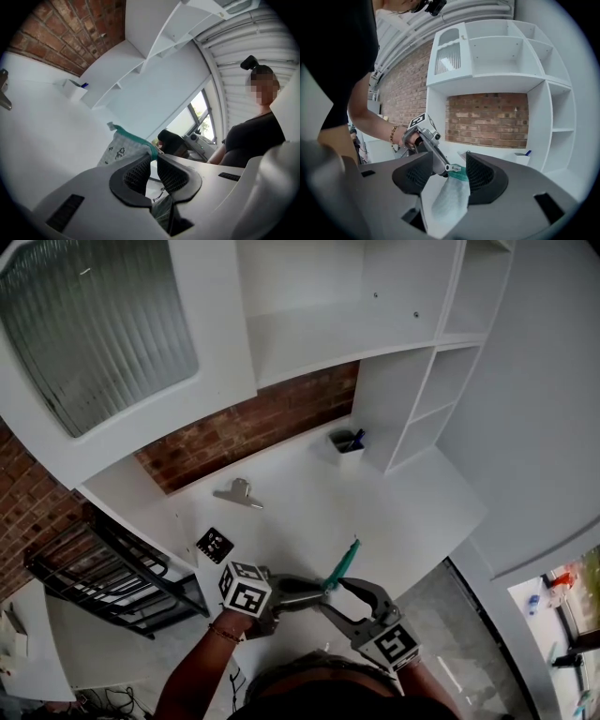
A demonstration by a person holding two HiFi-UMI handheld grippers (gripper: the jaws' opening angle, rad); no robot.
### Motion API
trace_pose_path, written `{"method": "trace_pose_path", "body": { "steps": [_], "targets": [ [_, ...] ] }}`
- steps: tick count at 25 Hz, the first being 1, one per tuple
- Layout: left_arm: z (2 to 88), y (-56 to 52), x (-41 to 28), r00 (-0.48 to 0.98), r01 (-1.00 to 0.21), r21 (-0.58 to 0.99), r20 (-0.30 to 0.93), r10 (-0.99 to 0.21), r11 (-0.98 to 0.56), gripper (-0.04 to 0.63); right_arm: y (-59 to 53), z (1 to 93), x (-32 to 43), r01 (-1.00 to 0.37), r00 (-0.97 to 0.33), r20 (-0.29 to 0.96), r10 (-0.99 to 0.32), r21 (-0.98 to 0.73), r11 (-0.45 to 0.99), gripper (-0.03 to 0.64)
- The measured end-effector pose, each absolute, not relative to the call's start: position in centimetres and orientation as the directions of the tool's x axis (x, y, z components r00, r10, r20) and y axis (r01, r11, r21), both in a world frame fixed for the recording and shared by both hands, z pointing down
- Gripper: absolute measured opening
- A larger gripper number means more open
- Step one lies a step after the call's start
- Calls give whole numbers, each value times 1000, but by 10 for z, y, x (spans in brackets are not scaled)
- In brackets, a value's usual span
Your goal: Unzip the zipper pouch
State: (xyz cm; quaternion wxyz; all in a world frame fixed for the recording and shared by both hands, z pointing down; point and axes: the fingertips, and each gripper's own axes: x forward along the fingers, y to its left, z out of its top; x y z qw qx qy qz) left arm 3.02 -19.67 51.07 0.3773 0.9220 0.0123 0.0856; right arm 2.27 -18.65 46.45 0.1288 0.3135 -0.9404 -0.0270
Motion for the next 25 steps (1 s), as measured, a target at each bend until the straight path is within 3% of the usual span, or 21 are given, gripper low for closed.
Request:
{"method": "trace_pose_path", "body": {
  "steps": [3,9,15,20,25],
  "targets": [
    [499,-184,24,987,15,691,107,122,-723,44,-179,459,16,-522,-813,224,-537,128,844,177],
    [483,-165,16,985,77,675,65,163,-734,44,-153,455,3,-365,-842,341,-418,212,907,167],
    [482,-163,14,975,104,643,83,204,-758,43,-147,455,-4,-268,-830,373,-415,386,883,138],
    [480,-160,13,963,145,643,84,257,-752,43,-148,463,0,-151,-774,471,-423,511,846,127],
    [482,-159,13,961,134,634,105,257,-762,43,-149,459,-1,-199,-799,433,-418,465,863,103]
  ]
}}
